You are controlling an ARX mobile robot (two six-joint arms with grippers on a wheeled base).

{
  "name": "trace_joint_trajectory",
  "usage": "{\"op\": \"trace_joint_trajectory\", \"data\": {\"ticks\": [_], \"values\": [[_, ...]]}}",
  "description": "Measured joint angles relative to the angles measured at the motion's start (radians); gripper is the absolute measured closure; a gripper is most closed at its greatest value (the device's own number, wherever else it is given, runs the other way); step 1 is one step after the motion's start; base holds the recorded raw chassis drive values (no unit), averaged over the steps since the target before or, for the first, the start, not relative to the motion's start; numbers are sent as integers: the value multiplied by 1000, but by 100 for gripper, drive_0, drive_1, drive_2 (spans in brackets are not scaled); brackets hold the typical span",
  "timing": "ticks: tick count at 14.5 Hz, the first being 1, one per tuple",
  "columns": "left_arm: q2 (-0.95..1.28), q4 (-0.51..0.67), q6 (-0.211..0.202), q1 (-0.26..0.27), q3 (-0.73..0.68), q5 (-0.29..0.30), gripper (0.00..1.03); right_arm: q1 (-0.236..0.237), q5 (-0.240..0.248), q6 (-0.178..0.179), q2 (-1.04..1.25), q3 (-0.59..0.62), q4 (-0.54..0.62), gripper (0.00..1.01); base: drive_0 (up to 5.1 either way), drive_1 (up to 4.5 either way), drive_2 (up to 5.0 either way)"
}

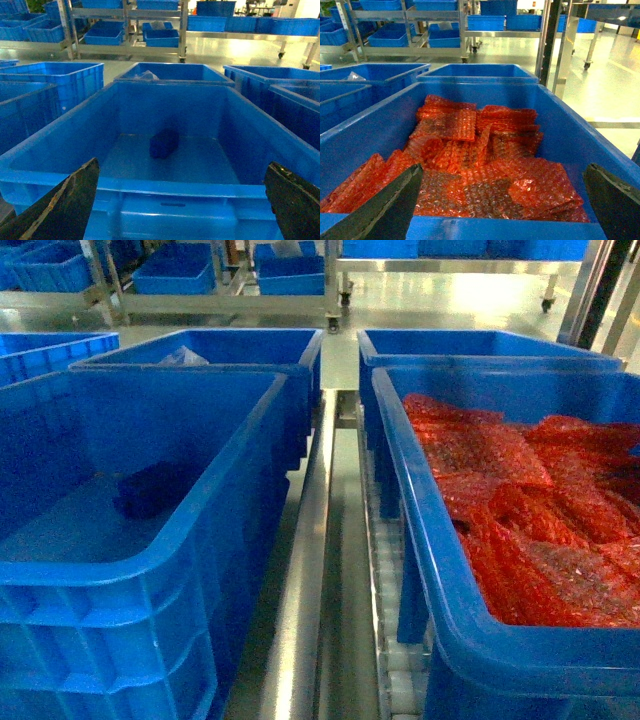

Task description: Pick blue part to blue bin on bottom shelf

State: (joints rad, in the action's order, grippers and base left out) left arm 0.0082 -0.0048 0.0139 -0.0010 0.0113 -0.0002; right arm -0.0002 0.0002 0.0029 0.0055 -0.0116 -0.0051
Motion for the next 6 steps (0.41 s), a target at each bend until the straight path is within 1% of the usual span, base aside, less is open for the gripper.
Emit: {"op": "trace_joint_trajectory", "data": {"ticks": [6], "values": [[0,0,0,0,0,0,5,0,0,0,0,0,0,3,0,0,0]]}}
